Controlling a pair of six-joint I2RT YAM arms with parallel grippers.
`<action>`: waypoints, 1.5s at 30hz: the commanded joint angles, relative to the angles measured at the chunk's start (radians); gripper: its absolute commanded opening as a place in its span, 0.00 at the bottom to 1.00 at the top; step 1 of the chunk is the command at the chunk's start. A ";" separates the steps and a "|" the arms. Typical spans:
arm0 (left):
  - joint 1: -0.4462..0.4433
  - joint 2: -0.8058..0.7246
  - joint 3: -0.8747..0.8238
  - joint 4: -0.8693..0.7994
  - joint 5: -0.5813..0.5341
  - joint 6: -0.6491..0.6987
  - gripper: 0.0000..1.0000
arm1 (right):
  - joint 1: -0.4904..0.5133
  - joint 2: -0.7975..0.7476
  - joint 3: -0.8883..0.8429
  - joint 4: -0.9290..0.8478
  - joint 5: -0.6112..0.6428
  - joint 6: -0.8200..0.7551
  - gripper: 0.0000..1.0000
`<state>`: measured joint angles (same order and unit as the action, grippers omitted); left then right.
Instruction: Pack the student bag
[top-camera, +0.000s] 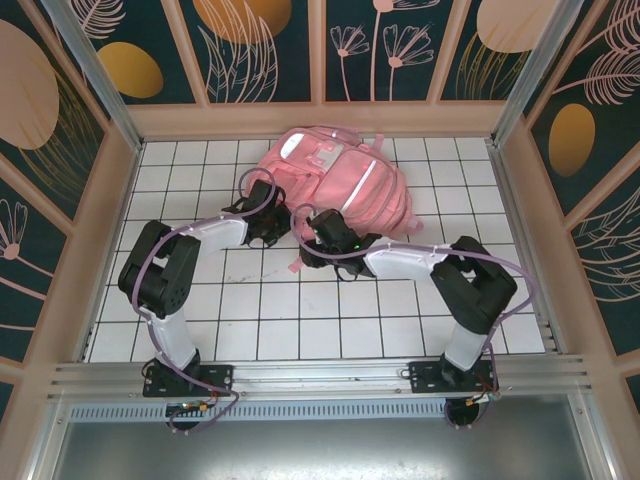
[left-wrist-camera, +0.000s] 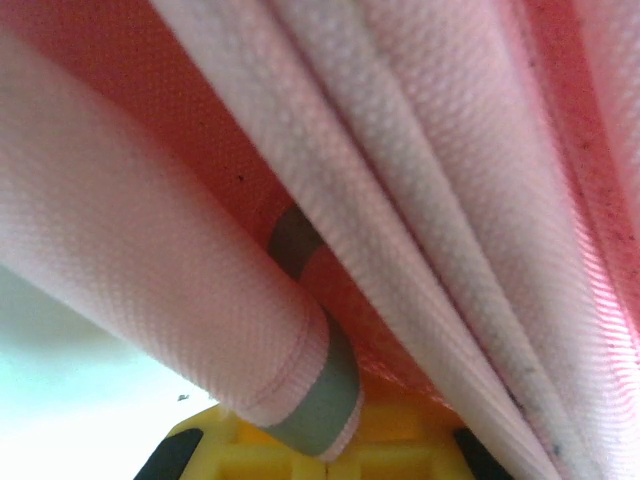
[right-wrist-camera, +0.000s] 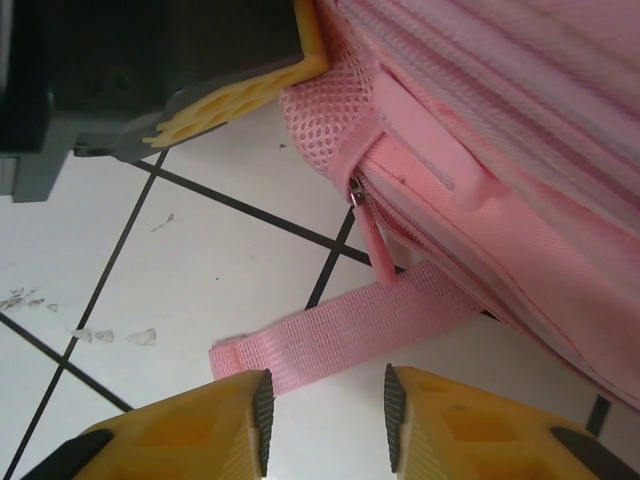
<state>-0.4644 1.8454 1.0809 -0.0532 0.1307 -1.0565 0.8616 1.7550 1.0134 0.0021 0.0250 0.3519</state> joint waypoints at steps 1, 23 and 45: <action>0.002 0.019 0.024 0.038 -0.003 -0.010 0.00 | -0.022 0.036 0.030 0.031 -0.005 -0.015 0.37; 0.002 0.008 0.014 0.047 0.018 -0.019 0.00 | -0.069 0.275 0.232 -0.020 -0.051 -0.046 0.29; 0.026 -0.026 0.016 -0.051 -0.083 0.032 0.00 | -0.059 0.114 0.087 -0.118 0.256 0.092 0.00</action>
<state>-0.4625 1.8442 1.0843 -0.0513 0.1223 -1.0576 0.8211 1.9572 1.1610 -0.0448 0.1410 0.3916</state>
